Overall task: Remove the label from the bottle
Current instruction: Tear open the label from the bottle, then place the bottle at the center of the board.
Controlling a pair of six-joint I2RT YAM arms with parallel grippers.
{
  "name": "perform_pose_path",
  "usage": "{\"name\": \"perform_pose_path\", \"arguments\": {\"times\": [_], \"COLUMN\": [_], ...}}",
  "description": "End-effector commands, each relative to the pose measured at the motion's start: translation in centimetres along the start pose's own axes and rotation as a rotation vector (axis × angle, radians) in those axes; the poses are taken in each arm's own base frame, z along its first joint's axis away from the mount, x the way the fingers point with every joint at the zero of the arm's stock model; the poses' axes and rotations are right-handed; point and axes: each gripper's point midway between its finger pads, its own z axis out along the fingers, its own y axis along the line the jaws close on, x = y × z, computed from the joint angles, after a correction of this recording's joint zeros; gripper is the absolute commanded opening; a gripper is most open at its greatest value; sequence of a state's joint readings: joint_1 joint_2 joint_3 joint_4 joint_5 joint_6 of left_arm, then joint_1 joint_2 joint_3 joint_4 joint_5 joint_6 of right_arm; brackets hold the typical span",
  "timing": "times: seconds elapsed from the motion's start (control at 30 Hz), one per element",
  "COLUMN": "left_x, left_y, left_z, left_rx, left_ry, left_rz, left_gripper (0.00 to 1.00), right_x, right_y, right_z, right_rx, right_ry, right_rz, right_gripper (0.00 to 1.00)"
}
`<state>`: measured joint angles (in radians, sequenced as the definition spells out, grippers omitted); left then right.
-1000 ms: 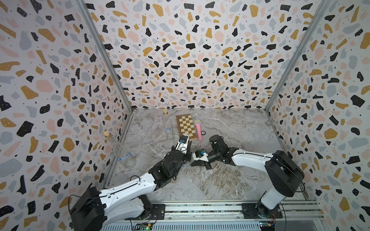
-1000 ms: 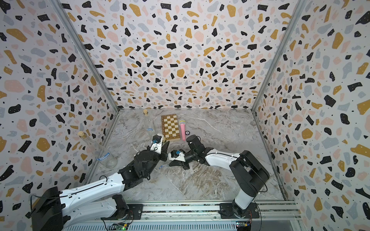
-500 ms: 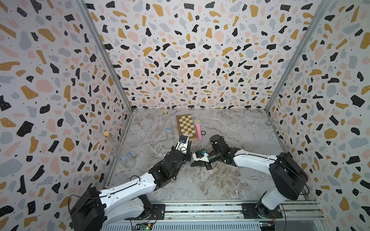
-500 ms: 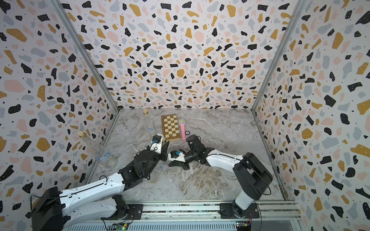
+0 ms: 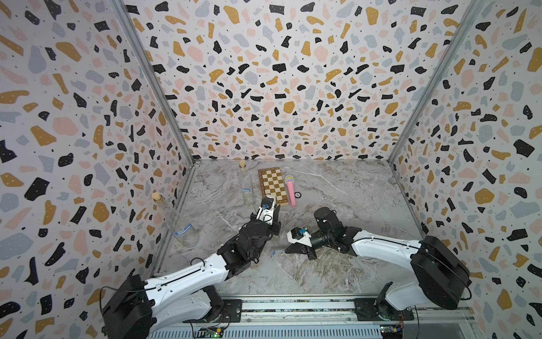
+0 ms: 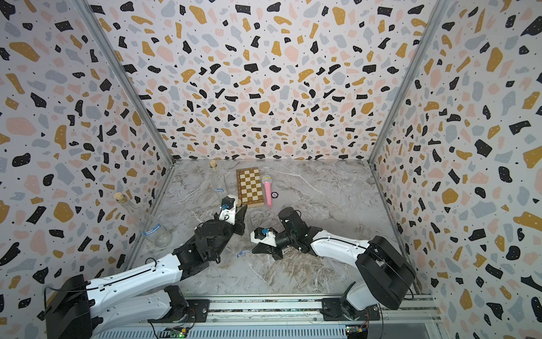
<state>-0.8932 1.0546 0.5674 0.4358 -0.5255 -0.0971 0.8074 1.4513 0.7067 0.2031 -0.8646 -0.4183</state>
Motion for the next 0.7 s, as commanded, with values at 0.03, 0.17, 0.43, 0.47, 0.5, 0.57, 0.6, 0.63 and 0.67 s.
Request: {"name": "perform_pose_path", "arguments": {"times": [0.03, 0.17, 0.43, 0.47, 0.5, 0.57, 0.6, 0.63, 0.67], "left_x": [-6.6, -7.2, -8.4, -8.6, -8.7, -9.0, -9.1, -9.1, -9.3], "left_y": [-0.4, -0.8, -1.7, -1.9, -2.0, -2.3, -2.1, -2.1, -2.2], "left_z": [0.0, 0.6, 2.4, 2.6, 2.9, 3.3, 3.6, 3.9, 4.2], "left_rx": [0.004, 0.0, -0.009, -0.011, -0.012, -0.017, -0.033, -0.042, -0.046], "left_ry": [-0.184, -0.207, -0.238, -0.242, -0.241, -0.233, -0.22, -0.205, -0.202], "left_rz": [-0.096, -0.089, -0.087, -0.083, -0.082, -0.082, -0.088, -0.089, -0.092], "left_gripper": [0.0, 0.0, 0.0, 0.0, 0.0, 0.0, 0.0, 0.0, 0.0], "right_x": [-0.7, -0.3, 0.6, 0.8, 0.9, 1.1, 1.2, 1.4, 1.5], "right_y": [0.0, 0.4, 0.2, 0.1, 0.0, -0.2, -0.3, -0.4, -0.5], "right_z": [-0.3, -0.3, -0.6, -0.7, -0.9, -1.2, -1.4, -1.5, -1.6], "right_rx": [0.026, 0.022, 0.065, 0.075, 0.086, 0.112, 0.127, 0.139, 0.15], "right_ry": [-0.021, -0.024, -0.021, -0.022, -0.026, -0.032, -0.032, -0.031, -0.033], "right_rz": [0.034, 0.056, 0.078, 0.084, 0.092, 0.106, 0.114, 0.122, 0.129], "right_gripper": [0.01, 0.01, 0.01, 0.01, 0.01, 0.01, 0.01, 0.01, 0.01]}}
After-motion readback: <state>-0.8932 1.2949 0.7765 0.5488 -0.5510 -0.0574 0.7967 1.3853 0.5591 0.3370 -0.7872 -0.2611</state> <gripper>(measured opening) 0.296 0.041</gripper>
